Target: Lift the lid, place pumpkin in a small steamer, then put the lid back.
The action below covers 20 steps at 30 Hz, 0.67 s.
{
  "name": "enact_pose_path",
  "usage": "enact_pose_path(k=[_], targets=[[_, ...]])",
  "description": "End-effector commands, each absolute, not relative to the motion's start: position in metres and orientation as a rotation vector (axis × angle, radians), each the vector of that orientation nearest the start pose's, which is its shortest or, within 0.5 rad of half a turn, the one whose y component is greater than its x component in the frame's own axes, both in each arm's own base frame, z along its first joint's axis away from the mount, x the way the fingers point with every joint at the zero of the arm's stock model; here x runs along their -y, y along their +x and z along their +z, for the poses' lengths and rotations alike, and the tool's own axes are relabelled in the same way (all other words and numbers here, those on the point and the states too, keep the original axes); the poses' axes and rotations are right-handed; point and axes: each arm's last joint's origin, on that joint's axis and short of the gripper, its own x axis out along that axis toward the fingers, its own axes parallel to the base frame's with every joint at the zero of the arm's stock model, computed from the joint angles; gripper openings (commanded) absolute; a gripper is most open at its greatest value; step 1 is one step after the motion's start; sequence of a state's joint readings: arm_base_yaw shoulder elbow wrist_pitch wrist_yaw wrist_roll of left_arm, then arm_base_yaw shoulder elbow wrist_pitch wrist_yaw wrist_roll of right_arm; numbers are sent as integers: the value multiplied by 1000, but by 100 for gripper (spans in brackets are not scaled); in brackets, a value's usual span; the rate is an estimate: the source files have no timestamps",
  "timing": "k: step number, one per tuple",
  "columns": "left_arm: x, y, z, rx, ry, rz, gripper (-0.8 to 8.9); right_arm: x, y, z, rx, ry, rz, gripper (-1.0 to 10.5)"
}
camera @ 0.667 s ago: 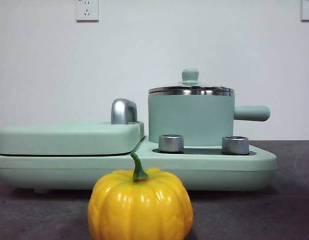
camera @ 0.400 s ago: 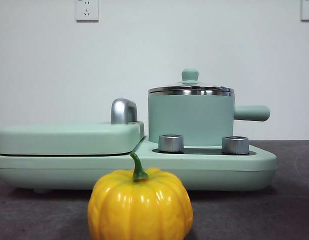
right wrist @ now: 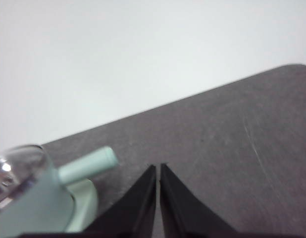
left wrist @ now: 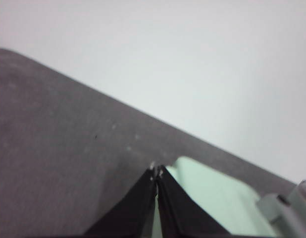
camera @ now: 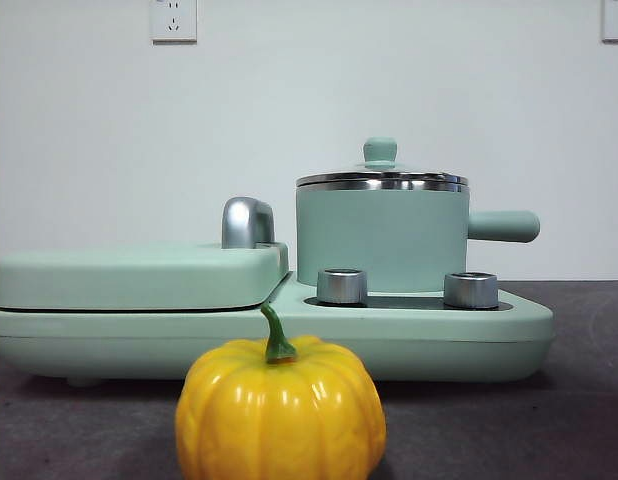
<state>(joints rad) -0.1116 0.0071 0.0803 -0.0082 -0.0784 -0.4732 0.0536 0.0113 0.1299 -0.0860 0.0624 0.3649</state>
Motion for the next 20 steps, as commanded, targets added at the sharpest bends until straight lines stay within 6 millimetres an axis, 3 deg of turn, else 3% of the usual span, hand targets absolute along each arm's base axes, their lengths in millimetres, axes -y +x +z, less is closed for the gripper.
enact_pose_path(k=[1,11,20], targets=[[7,87,210,73,-487,-50,10,-5,84,216,13,361,54,12],[10,81,268,-152,-337,-104,10,-9,80,267,-125,244,186,12],[19,104,303,-339,-156,-341,10,-14,91,286,-297,29,379,12]])
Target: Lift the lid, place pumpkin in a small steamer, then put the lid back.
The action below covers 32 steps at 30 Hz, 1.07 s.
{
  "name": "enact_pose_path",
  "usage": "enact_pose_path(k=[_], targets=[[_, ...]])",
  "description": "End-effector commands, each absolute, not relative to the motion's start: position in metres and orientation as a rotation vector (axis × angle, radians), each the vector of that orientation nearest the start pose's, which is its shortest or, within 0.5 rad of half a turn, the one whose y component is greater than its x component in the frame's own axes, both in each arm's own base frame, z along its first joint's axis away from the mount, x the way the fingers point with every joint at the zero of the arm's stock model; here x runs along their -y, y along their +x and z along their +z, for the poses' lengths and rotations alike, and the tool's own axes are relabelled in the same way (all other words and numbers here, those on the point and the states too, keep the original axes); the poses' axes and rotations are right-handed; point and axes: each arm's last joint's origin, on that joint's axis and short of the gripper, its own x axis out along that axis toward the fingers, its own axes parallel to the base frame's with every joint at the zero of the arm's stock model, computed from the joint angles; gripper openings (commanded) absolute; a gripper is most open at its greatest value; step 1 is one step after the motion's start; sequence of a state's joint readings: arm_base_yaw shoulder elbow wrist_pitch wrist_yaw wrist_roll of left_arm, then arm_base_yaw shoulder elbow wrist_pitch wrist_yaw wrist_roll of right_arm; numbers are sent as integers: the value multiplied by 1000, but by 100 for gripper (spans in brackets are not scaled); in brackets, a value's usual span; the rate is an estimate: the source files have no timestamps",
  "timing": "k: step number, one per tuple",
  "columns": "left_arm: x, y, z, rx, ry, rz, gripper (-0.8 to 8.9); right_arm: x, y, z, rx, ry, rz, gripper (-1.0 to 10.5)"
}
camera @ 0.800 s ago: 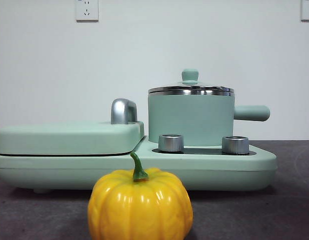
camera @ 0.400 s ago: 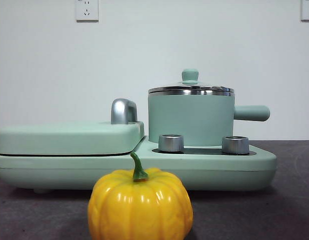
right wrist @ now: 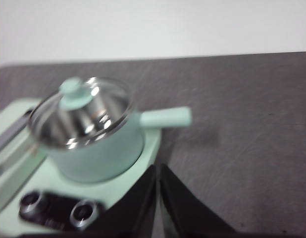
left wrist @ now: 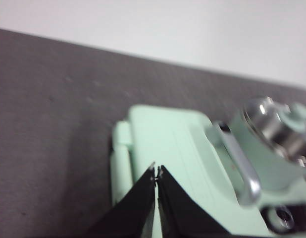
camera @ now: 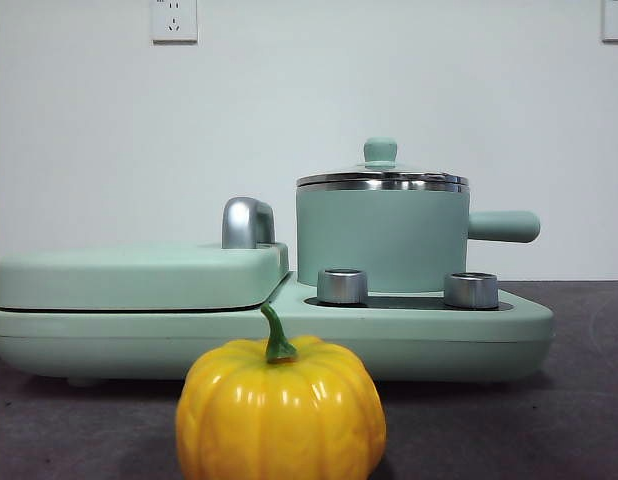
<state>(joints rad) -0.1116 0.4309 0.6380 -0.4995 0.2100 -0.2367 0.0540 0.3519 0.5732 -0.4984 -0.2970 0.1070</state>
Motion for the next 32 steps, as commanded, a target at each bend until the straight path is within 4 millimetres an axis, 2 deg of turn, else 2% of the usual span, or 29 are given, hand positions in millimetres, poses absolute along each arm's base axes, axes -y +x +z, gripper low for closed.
enact_pose_path(k=[1,7,15,18,24,30,32], targets=[[20,107,304,-355,-137,-361,10,-15,93,286,-309,8,391,12],[27,129,310,-461,2,-447,10,-15,100,289,-350,-134,430,12],[40,155,305,-526,189,-566,10,-14,107,289,-371,-362,422,12],[46,161,303,-504,253,-606,10,-15,108,290,-358,-367,438,12],[58,171,311,-393,271,-646,10,-21,114,288,-362,-308,546,13],[68,175,319,-304,205,-667,10,-32,127,286,-393,-298,627,15],[71,175,321,-289,191,-679,10,-35,131,287,-406,-300,651,75]])
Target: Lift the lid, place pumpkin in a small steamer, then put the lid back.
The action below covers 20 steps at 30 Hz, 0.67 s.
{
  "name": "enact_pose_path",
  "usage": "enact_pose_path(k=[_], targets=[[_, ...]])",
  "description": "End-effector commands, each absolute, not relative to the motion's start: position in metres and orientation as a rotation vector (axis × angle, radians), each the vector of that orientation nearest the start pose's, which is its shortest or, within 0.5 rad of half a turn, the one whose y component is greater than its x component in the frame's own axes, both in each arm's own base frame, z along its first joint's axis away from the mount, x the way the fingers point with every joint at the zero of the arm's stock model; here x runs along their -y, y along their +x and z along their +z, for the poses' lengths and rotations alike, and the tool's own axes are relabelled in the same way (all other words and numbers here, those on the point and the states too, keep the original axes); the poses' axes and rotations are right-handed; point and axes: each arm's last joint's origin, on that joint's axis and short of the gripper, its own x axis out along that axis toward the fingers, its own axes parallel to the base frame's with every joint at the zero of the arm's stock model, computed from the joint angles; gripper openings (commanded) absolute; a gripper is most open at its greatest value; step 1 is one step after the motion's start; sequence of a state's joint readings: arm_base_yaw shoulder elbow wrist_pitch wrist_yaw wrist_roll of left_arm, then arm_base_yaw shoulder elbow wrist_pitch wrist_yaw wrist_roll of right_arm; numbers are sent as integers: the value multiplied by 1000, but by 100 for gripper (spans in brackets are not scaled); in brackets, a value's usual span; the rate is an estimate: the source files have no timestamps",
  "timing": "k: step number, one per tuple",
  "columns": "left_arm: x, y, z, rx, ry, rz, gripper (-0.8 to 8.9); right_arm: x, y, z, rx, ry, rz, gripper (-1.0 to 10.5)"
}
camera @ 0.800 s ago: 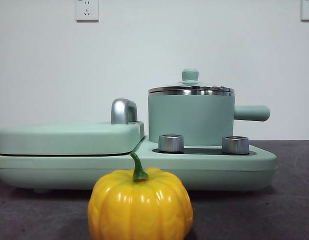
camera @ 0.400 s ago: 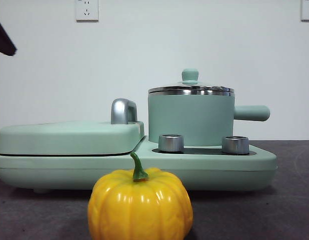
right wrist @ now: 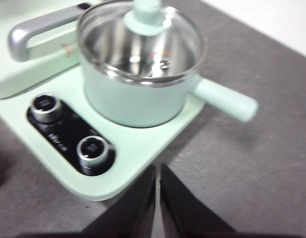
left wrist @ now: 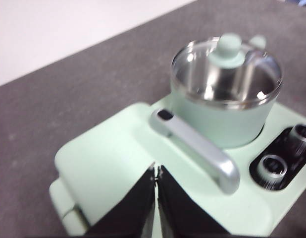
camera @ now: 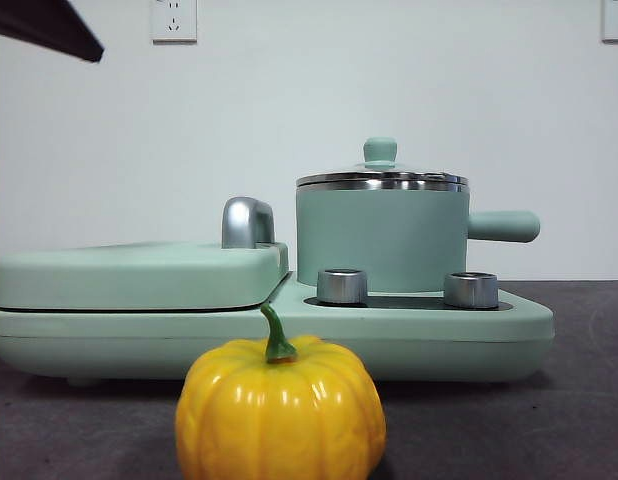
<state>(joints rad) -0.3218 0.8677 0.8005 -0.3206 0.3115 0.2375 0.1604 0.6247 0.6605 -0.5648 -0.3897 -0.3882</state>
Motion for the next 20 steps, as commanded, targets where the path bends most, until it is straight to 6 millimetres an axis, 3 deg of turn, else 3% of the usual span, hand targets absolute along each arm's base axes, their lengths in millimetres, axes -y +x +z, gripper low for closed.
enact_pose_path(k=[1,3,8,20], targets=[[73,175,322,-282,186,-687,10,-38,133,289,-410,-302,664,122],[77,175,323,-266,189,-707,12,-41,137,291,-416,-303,685,178],[88,171,326,-230,196,-767,128,-49,144,301,-393,-309,721,182],[105,166,324,-227,208,-854,134,-53,145,304,-374,-284,751,182]])
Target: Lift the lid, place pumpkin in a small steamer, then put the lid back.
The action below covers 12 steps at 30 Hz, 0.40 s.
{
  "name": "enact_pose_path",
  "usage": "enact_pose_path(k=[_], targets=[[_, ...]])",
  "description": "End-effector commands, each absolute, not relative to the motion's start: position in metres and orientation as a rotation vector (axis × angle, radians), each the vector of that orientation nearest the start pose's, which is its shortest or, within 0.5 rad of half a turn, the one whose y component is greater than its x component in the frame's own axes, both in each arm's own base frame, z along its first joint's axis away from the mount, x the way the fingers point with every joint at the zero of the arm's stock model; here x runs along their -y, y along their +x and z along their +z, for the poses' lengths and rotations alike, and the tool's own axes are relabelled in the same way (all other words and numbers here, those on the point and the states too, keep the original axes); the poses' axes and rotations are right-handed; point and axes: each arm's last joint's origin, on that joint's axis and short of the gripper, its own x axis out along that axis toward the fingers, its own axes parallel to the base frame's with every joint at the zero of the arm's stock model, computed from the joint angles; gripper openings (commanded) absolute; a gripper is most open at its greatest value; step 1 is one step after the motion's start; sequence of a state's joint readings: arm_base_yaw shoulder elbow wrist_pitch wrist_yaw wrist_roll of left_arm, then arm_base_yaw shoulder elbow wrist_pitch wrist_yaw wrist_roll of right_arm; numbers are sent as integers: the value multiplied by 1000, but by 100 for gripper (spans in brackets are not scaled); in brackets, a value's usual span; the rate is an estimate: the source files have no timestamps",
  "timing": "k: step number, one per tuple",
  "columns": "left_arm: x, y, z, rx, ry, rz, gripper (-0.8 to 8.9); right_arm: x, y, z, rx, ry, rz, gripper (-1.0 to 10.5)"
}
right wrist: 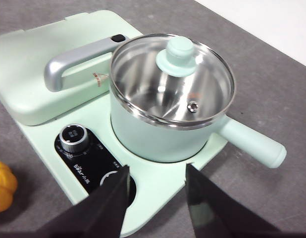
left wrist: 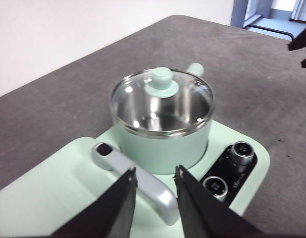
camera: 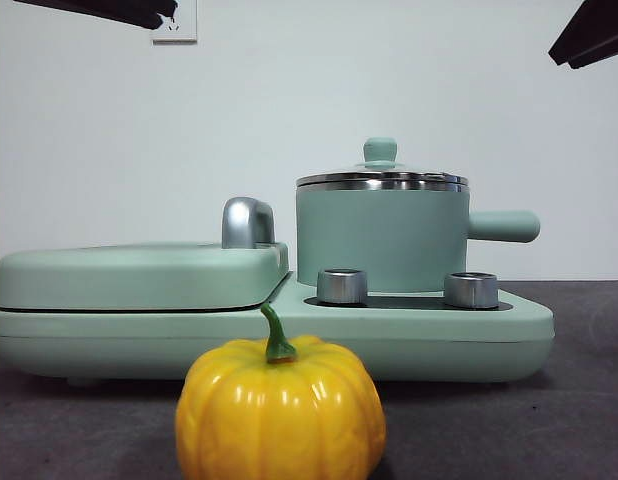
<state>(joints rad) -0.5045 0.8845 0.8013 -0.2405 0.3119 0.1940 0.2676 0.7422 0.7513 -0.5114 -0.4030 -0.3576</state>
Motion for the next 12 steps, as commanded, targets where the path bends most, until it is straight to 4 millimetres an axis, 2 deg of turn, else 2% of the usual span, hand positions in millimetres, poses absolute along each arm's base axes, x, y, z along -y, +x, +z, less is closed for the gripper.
enact_pose_path(k=[1,5,12], targets=[[107,167,323,-226,209,-860,134,-53,145,304,-374,-282,753,182],[118,177,321,-195,196,-868,223,-53,145,304,-380,-265,750,182],[146,206,311,-126,132,-846,221,-53,145,304,-380,-266,750,182]])
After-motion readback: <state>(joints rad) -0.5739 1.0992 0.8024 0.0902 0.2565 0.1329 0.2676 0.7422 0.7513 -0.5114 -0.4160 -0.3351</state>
